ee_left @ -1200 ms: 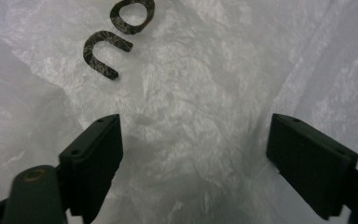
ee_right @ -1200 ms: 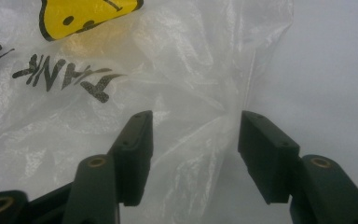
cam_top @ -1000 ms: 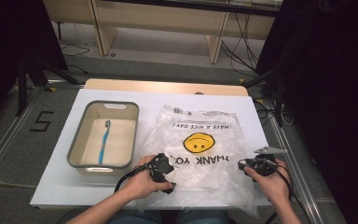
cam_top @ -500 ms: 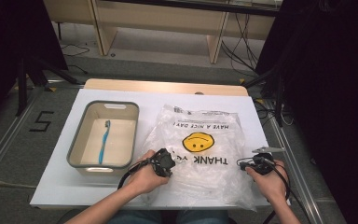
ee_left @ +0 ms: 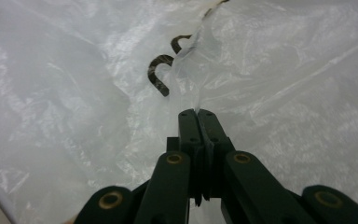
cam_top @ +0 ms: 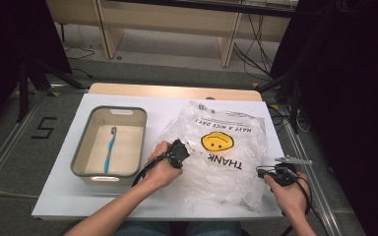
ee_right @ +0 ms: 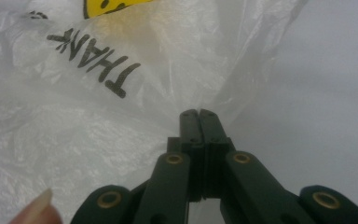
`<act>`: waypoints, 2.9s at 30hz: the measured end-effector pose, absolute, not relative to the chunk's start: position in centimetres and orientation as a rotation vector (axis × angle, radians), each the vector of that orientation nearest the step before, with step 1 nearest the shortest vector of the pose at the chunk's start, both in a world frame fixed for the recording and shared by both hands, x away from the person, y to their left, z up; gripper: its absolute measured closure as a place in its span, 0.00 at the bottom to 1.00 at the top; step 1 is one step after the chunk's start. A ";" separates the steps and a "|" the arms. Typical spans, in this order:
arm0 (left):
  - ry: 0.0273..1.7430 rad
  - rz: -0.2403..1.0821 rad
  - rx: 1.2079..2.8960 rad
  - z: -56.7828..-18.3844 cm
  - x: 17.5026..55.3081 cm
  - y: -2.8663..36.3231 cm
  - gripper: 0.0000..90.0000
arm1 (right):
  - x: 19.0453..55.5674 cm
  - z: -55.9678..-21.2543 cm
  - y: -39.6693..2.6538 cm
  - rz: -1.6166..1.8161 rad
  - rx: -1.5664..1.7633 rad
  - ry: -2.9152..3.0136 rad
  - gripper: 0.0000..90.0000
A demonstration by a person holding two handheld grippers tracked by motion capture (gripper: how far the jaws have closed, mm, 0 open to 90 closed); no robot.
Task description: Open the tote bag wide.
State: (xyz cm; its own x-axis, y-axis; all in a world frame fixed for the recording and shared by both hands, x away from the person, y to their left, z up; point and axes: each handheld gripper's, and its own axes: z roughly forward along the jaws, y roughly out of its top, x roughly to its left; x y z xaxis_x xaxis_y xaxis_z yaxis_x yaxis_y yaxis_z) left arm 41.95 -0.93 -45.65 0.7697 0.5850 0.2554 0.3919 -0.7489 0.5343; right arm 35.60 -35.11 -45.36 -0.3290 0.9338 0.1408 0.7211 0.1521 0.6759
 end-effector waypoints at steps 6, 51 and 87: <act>0.712 0.616 2.505 -46.2 43.5 -1.3 0.93 | 35.6 -45.3 -35.1 0.951 1.579 2.115 1.00; 0.926 0.705 2.545 -45.5 41.0 2.0 0.93 | 33.6 -46.1 -32.7 0.758 1.297 2.674 0.70; 0.763 0.294 2.295 -47.2 36.2 -1.4 0.69 | 39.9 -46.3 -23.0 0.847 0.805 2.727 0.57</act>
